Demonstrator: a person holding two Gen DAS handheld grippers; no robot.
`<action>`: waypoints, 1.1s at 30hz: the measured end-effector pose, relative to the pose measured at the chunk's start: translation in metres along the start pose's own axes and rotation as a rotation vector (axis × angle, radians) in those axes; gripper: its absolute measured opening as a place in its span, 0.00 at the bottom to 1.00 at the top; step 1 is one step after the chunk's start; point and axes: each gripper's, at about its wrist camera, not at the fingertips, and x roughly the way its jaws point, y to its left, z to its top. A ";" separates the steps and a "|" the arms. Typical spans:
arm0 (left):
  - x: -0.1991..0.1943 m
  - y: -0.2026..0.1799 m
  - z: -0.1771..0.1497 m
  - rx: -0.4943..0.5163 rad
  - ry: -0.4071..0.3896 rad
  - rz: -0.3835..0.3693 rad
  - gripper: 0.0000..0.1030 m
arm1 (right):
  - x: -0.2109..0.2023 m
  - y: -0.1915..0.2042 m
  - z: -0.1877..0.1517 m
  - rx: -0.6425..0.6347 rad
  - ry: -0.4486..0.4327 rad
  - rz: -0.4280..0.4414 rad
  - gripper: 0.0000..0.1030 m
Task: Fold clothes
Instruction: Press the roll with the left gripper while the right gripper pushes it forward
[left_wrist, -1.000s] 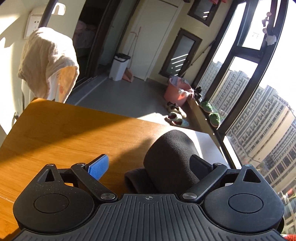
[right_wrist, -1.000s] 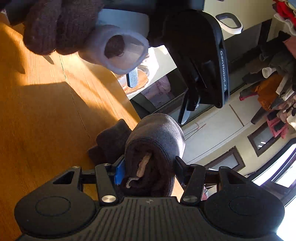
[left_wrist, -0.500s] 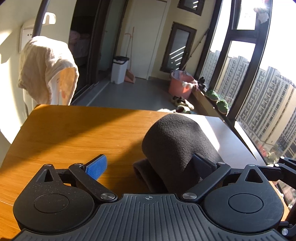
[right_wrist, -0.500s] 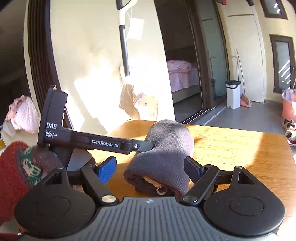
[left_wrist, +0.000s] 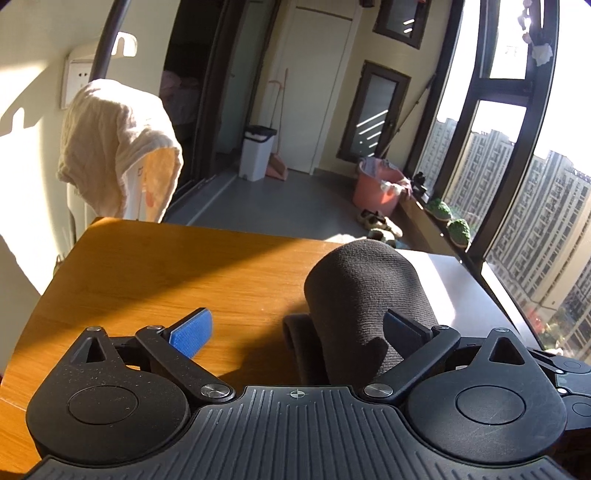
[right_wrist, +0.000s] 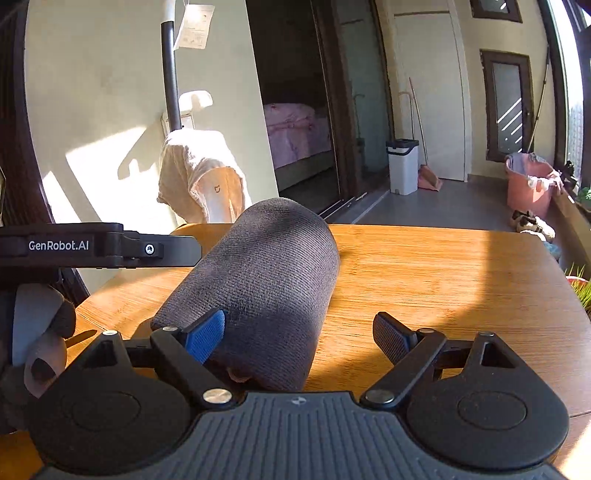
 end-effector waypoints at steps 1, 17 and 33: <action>-0.002 -0.001 -0.002 0.006 -0.001 -0.005 0.98 | -0.001 -0.001 0.002 0.001 0.000 -0.004 0.85; 0.012 0.008 -0.021 0.023 0.000 0.010 1.00 | 0.089 -0.031 0.060 0.158 0.130 -0.079 1.00; 0.019 0.026 -0.032 -0.111 -0.022 -0.057 1.00 | 0.048 -0.019 0.028 0.195 0.064 -0.029 1.00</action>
